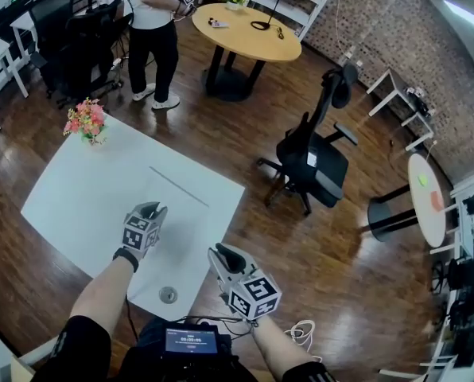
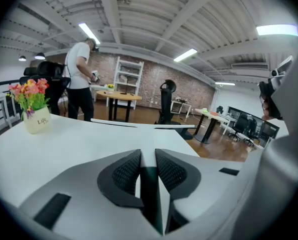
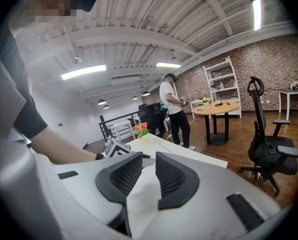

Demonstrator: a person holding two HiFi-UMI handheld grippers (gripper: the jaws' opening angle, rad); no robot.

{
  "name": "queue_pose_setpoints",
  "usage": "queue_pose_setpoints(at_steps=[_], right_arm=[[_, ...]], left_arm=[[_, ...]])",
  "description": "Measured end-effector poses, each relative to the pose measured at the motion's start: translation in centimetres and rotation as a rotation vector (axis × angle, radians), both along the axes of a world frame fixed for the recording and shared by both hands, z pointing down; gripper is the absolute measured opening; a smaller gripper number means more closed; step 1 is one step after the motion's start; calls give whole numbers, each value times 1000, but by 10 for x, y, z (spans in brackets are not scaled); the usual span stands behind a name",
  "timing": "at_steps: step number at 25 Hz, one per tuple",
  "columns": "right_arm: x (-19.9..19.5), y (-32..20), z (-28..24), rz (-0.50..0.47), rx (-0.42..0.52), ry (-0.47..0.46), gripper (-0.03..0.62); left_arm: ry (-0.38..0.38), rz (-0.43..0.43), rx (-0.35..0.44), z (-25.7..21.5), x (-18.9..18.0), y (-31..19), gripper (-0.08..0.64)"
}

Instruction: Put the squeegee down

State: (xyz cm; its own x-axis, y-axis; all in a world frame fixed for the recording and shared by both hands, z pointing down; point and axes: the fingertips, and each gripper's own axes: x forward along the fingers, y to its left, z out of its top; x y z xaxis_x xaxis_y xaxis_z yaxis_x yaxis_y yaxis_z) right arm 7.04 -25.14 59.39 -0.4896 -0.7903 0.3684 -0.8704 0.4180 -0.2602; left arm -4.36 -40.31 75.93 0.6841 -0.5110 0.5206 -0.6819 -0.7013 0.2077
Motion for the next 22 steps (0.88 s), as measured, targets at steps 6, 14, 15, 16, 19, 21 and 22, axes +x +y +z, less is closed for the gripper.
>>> queue_pose_setpoints(at_steps=[6, 14, 15, 16, 19, 21, 22], right_arm=[[-8, -27, 15, 15, -19, 3, 107], [-9, -33, 26, 47, -44, -4, 107], [-9, -32, 28, 49, -44, -8, 107], [-9, -31, 30, 52, -46, -8, 107], [-9, -28, 32, 63, -53, -7, 107], [-7, -26, 36, 65, -52, -17, 107], [-6, -26, 36, 67, -55, -19, 107]], left_arm=[[-6, 6, -44, 29, -1, -18, 87], [-24, 24, -74, 52, 4, -25, 87], [-26, 27, -77, 54, 4, -25, 87], [-28, 30, -80, 57, 4, -24, 87], [-36, 32, -89, 64, 2, -24, 87], [-39, 27, -93, 67, 1, -24, 87], [-41, 27, -94, 68, 1, -24, 87]])
